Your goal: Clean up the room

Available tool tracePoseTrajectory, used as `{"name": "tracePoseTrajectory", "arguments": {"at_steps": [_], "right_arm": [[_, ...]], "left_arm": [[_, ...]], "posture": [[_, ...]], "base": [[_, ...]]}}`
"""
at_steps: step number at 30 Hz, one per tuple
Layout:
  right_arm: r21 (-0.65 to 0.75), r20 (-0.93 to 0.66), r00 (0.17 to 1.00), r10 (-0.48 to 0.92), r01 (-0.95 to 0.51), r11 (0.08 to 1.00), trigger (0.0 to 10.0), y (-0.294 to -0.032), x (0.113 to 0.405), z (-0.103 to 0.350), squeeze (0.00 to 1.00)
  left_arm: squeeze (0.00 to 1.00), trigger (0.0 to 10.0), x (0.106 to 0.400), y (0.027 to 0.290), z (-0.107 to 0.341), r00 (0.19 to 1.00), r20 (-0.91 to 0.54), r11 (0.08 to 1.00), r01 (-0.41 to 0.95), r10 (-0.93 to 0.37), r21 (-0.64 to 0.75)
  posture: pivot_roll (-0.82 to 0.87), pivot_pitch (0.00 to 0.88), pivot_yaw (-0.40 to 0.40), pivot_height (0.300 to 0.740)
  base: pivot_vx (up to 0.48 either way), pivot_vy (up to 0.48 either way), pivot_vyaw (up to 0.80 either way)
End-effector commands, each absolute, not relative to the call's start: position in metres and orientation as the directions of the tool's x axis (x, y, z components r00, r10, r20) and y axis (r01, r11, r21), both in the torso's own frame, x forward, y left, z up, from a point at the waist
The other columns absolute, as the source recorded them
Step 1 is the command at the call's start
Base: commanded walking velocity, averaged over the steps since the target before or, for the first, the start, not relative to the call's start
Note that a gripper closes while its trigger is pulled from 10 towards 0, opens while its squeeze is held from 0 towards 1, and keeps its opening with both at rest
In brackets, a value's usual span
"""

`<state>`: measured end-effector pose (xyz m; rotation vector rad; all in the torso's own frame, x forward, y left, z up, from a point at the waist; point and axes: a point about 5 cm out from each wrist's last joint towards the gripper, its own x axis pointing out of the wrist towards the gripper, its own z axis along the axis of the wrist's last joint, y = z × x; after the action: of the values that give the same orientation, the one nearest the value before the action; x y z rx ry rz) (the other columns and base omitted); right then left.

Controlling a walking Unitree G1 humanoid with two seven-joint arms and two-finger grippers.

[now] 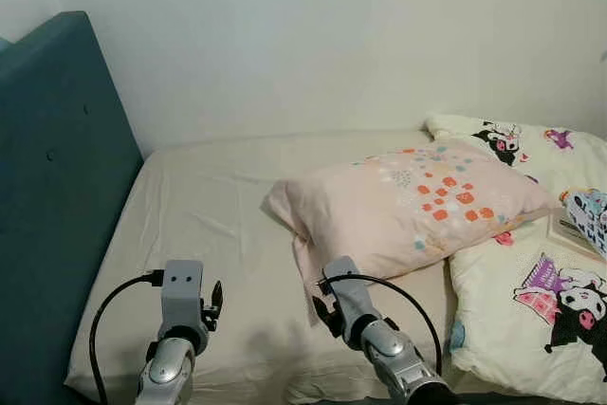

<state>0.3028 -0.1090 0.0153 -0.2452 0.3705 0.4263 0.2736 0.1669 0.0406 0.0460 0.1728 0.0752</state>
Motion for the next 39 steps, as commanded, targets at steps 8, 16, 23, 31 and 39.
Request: {"name": "tracePoseTrajectory", "arguments": {"at_steps": [8,16,23,31,39], "right_arm": [[-0.14,-0.401,0.843,0.36,-0.444,0.885,10.0,-0.108,0.299,0.012,0.0],[-0.142,-0.403,0.841,0.36,-0.446,0.884,10.0,-0.108,0.299,0.012,0.0],[-0.141,-0.395,0.847,0.355,-0.438,0.888,10.0,-0.107,0.3,0.013,0.0],[-0.128,-0.4,0.866,0.299,-0.375,0.918,10.0,-0.114,0.308,0.017,0.0],[-0.129,-0.357,0.897,0.26,-0.323,0.938,10.0,-0.126,0.321,0.031,0.0]], "left_arm": [[0.0,10.0,0.27,0.171,0.032,0.967,-0.225,0.992,-0.119,0.123,0.031],[0.0,10.0,0.27,0.175,0.032,0.964,-0.222,0.989,-0.141,0.148,0.046],[0.0,10.0,0.27,0.174,0.034,0.971,-0.209,0.992,-0.108,0.119,0.064],[0.0,10.0,0.273,0.169,0.038,0.975,-0.197,0.994,-0.086,0.098,0.067],[0.0,10.0,0.276,0.169,0.043,0.981,-0.182,0.997,-0.063,0.072,0.054]], "posture": [[0.03,0.065,-0.021,0.74],[0.03,0.069,-0.022,0.74],[0.03,0.073,-0.019,0.74],[0.03,0.078,-0.018,0.74],[0.03,0.077,-0.017,0.71]], "base": [[0.0,-0.18,0.0],[0.0,0.0,0.0],[0.0,0.0,0.0],[0.0,0.0,0.0],[0.0,0.0,0.0]]}}
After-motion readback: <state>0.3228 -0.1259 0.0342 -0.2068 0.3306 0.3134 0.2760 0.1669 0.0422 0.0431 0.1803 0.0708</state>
